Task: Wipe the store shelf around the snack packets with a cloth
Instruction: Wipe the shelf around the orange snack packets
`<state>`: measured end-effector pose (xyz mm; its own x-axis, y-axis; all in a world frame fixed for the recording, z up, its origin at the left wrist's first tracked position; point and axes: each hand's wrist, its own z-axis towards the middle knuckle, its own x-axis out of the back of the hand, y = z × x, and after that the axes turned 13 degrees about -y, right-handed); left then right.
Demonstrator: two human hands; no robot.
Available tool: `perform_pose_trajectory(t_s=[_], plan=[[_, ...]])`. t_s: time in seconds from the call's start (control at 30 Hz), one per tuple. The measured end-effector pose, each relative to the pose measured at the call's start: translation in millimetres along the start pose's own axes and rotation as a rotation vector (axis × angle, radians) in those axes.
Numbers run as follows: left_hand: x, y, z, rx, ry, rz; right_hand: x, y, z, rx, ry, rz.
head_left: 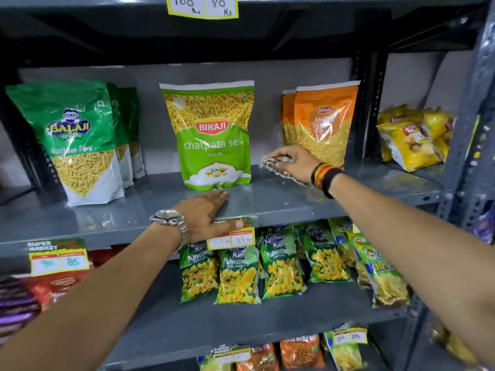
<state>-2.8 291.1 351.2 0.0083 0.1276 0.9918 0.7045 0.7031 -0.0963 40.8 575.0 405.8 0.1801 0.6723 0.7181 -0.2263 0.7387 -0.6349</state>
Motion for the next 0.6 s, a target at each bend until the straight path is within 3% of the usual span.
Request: perform_pose_trajectory(t_s=[0.23,0.43,0.6], plan=[[-11,2,14,-0.049,0.036,-0.016,-8,32,85,-0.106,0.14,-0.017],[-12,0,17,-0.051,0.039,-0.054,-24,50,156,-0.149,0.069,-0.075],[-13,1,15,-0.033,0.032,-0.067,-28,78,200,-0.18,-0.126,-0.265]])
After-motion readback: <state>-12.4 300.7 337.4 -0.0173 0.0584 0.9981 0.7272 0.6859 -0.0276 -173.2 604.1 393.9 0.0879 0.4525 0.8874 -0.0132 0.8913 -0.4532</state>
